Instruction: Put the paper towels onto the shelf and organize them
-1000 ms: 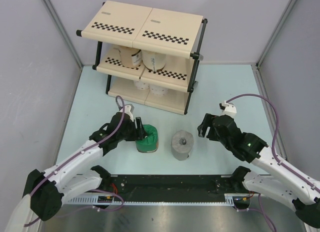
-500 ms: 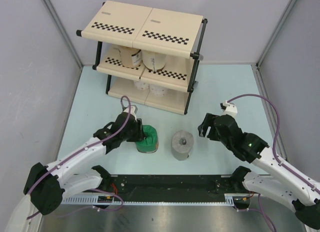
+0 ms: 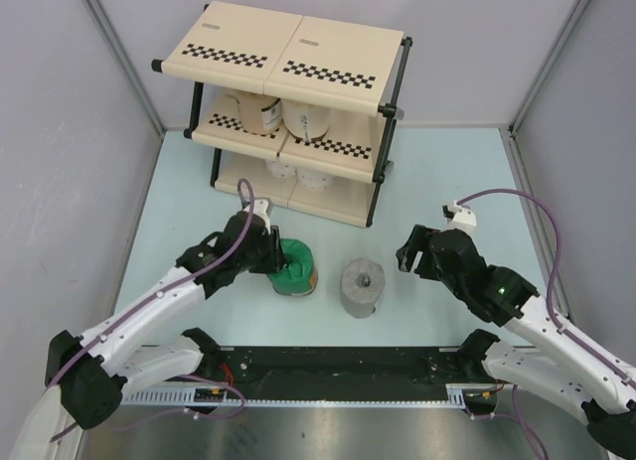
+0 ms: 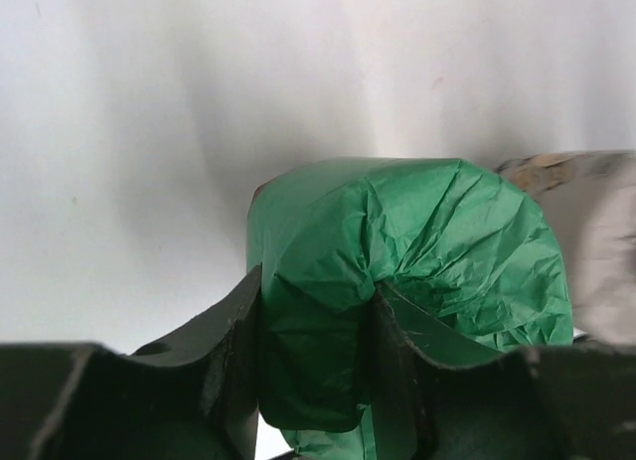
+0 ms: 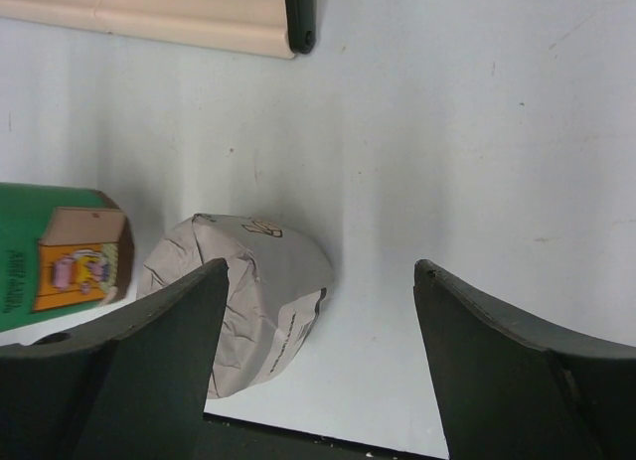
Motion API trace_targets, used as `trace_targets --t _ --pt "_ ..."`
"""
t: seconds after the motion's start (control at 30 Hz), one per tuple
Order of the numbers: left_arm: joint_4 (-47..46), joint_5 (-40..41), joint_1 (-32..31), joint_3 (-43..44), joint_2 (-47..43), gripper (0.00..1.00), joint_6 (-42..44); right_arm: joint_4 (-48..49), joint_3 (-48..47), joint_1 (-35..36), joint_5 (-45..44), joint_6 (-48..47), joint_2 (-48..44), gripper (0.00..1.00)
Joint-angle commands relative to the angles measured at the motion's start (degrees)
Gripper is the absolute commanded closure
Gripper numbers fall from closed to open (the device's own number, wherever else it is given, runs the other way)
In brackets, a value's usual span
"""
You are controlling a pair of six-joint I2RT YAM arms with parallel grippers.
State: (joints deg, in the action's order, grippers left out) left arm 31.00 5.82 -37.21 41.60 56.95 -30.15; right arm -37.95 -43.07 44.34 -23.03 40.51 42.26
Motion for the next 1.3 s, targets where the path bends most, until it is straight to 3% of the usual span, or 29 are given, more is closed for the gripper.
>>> trace_targets --t 0.0,0.37,0.77,1.1,1.27 --pt "1.07 -0.29 -0.41 12.87 -4.21 0.62 1.32 0.07 0.00 -0.57 -0.18 0.09 -1.39 0.20" --pt "-6.75 -2.85 -0.41 34.40 -6.24 0.62 2.28 -2.56 -0.08 -1.18 -0.44 -0.26 -4.38 0.20" --pt "-2.44 2.09 0.38 70.96 14.58 0.63 11.78 -6.95 -0.09 -2.59 -0.88 -0.17 -9.65 0.19" --pt "-5.78 -3.98 15.92 87.92 28.28 0.64 6.95 -7.75 -0.09 -2.68 0.88 0.53 -11.06 0.19" --pt "-5.43 -5.30 19.63 95.84 35.50 0.64 6.68 -8.19 -0.09 -2.68 1.32 0.88 -11.94 0.19"
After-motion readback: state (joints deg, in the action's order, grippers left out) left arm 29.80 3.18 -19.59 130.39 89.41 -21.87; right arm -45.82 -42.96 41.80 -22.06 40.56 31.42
